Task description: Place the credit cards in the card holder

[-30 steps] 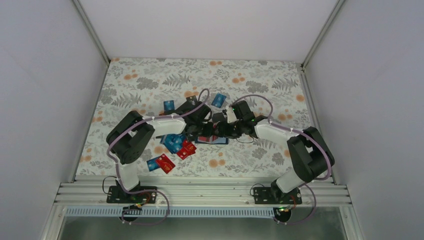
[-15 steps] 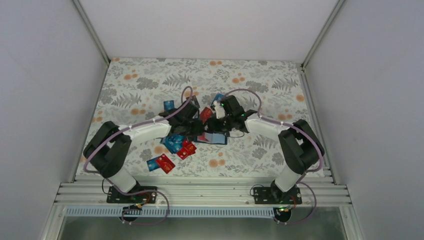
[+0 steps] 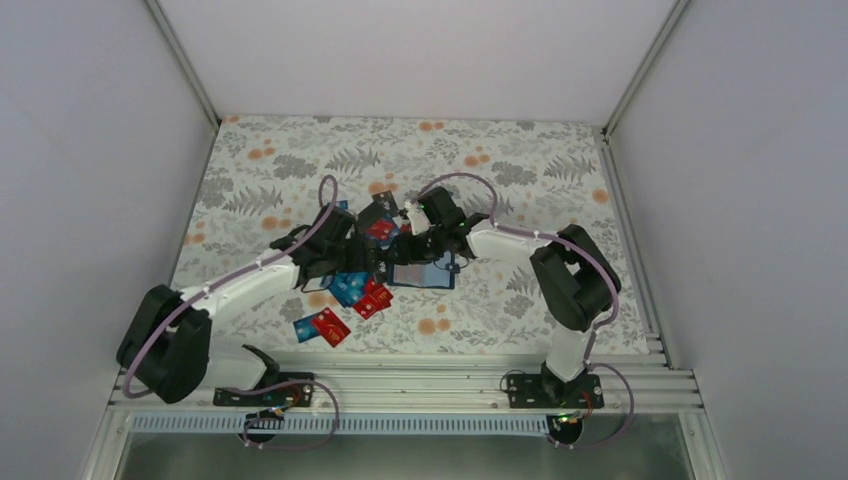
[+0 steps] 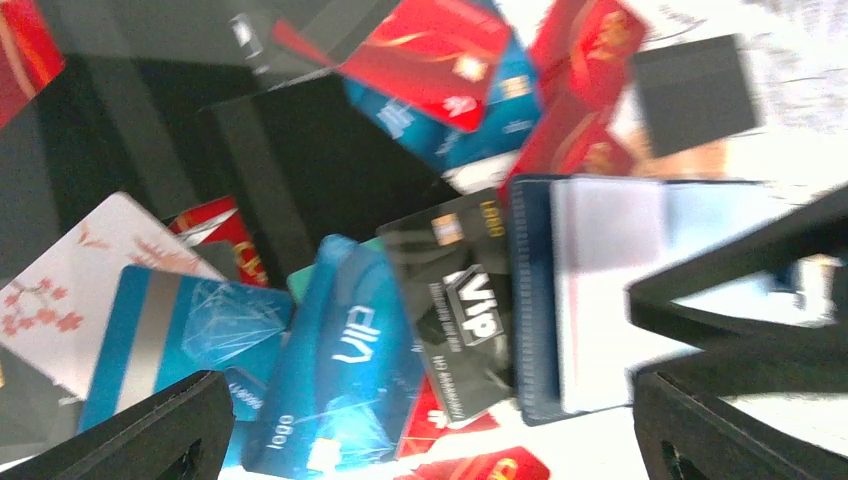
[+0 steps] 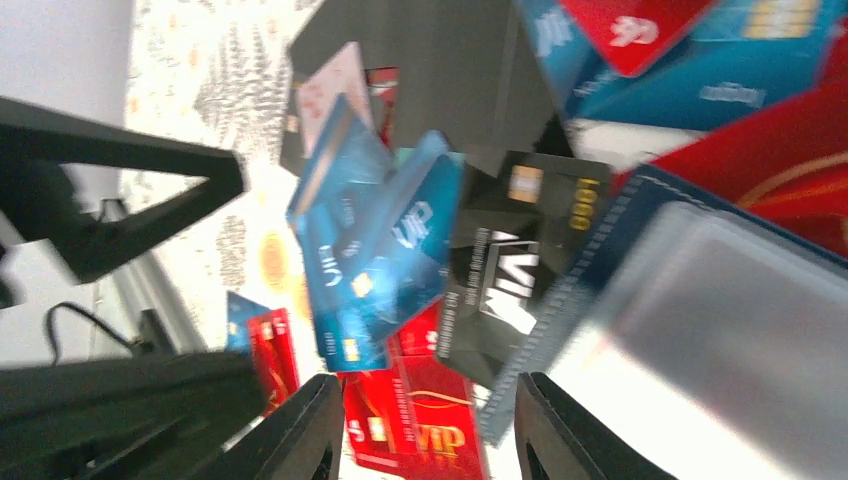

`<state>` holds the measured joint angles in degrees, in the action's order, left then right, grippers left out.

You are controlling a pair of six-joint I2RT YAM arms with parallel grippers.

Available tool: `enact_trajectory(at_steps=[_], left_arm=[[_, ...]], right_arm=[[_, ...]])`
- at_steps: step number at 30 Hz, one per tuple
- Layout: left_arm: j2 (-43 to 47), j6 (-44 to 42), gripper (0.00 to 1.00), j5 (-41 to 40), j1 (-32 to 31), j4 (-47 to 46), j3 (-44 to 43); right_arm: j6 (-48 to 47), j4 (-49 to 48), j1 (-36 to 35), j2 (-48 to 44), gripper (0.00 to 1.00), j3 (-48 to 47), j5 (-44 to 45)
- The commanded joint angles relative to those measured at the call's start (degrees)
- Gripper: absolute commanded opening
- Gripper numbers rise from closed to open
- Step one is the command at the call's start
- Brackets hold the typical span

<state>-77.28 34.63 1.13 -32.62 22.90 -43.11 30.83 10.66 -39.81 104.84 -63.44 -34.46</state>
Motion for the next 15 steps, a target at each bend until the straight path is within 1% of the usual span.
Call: enact_trajectory(at_steps=[1, 3, 6, 10, 15], left_arm=[[4.6, -2.7, 1.00, 3.2, -0.1, -2.9, 0.7], [4.4, -2.4, 0.98, 1.1, -0.2, 0.0, -0.1], [3.5, -1.9, 0.86, -1.0, -0.2, 4.0, -0.7], [5.5, 0.2, 0.80, -1.7, -0.6, 6.9, 1.5], [9.0, 3.7, 0.78, -2.9, -2.3, 14.0, 2.5]], right_arm=[[-2.6, 5.0, 0.8, -2.6, 0.46, 1.0, 6.9], [-2.8, 4.7, 0.9, -3.0, 0.46, 2.4, 7.1], [-2.0, 2.9, 0.7, -2.7, 0.45, 4.6, 4.7], [-0.9, 1.3, -0.5, -4.1, 0.45, 6.4, 3.4], [0.5, -0.3, -3.3, -8.7, 0.45, 10.6, 3.1]])
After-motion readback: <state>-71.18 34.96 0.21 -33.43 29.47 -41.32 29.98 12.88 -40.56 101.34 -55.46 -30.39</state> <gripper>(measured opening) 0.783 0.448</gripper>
